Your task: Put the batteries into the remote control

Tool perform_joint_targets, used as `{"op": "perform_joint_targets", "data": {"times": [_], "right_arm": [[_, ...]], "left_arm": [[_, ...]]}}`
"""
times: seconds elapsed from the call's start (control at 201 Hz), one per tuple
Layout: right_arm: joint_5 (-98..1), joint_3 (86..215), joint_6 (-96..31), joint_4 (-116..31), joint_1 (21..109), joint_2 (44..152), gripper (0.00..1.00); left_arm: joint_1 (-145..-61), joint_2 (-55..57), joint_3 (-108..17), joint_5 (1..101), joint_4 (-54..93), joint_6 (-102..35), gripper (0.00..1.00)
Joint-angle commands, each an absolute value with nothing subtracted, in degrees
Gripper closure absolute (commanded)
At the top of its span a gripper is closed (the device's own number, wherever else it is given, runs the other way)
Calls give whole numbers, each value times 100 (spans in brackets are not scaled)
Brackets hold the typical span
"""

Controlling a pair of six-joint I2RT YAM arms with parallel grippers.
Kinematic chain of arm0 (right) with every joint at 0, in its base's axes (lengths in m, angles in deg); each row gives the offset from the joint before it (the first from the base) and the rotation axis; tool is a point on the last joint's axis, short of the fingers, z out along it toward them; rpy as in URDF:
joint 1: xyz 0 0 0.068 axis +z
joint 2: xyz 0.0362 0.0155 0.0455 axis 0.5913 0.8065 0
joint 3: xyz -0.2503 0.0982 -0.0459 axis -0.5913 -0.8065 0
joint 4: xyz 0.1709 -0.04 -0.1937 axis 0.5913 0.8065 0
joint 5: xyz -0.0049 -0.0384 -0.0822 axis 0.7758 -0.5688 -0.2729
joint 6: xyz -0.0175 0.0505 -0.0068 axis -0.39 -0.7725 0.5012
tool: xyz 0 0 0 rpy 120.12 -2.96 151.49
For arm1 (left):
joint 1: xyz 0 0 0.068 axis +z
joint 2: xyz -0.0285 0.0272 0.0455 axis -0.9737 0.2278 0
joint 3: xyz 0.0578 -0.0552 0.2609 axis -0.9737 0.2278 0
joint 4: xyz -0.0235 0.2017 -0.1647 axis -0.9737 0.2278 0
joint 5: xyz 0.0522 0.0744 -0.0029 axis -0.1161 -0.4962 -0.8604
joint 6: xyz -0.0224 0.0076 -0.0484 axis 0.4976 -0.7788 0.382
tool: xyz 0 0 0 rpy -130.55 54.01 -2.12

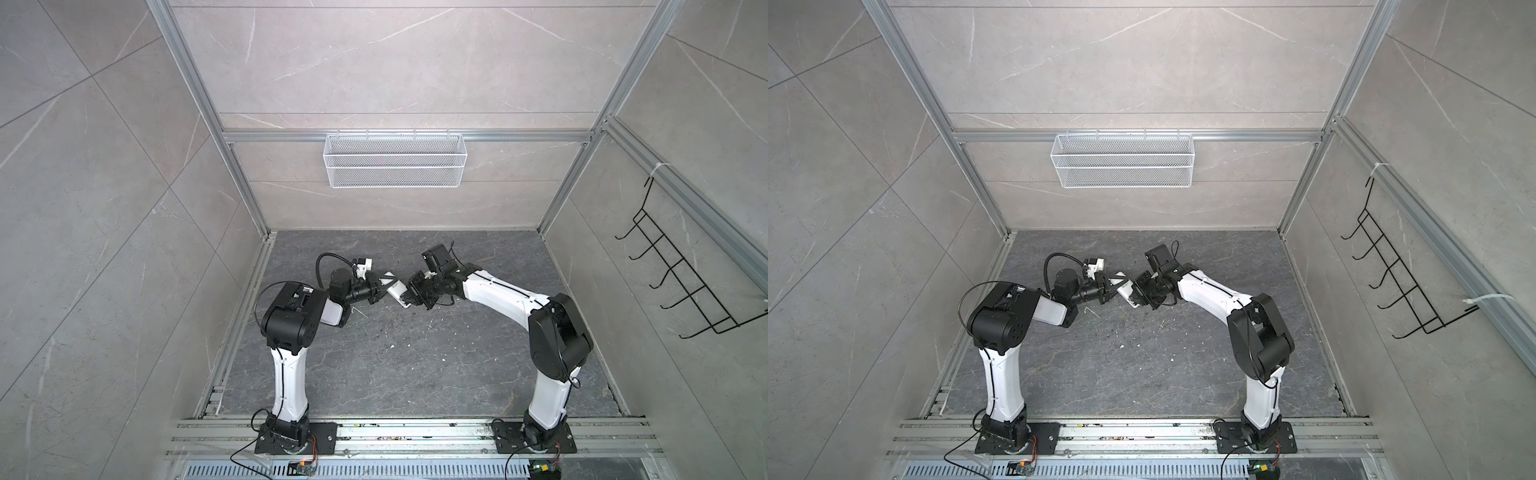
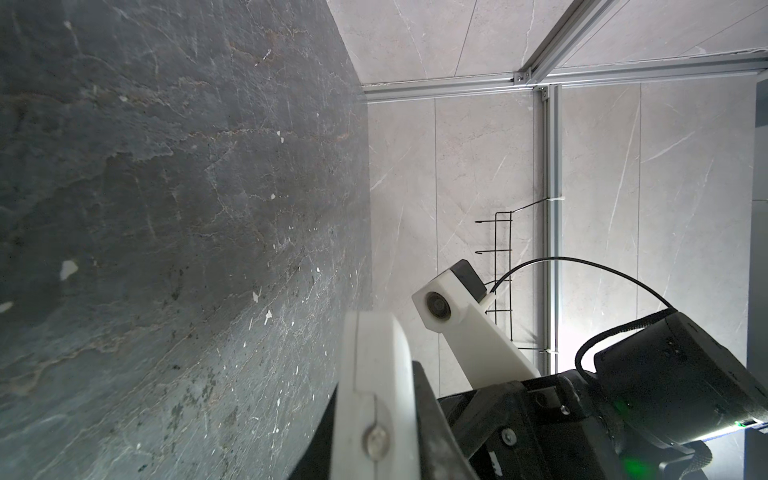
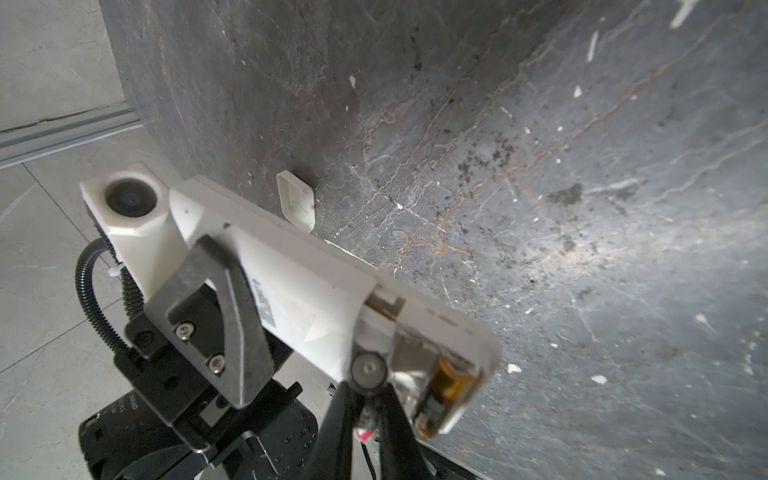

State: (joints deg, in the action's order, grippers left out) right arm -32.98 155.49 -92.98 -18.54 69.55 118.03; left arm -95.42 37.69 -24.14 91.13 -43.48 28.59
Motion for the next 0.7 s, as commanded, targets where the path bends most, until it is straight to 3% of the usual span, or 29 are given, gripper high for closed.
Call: {"op": "perform_joint_targets", "data": {"times": [0.0, 0.229, 0.697], "right_arm": [[-3255, 15668, -9353, -1805, 6995, 12021, 85], [-3285, 15607, -9465, -1905, 7000, 11968, 92], [-3060, 15228, -10068, -2565, 7008, 11436, 92]], "left_arm": [[-9571, 3514, -2607, 9354, -4721, 2968, 100], [-9564, 3477, -2603, 9392, -4659, 2918, 100], [-9534, 3692, -2624, 9340, -4966, 3116, 100]]}}
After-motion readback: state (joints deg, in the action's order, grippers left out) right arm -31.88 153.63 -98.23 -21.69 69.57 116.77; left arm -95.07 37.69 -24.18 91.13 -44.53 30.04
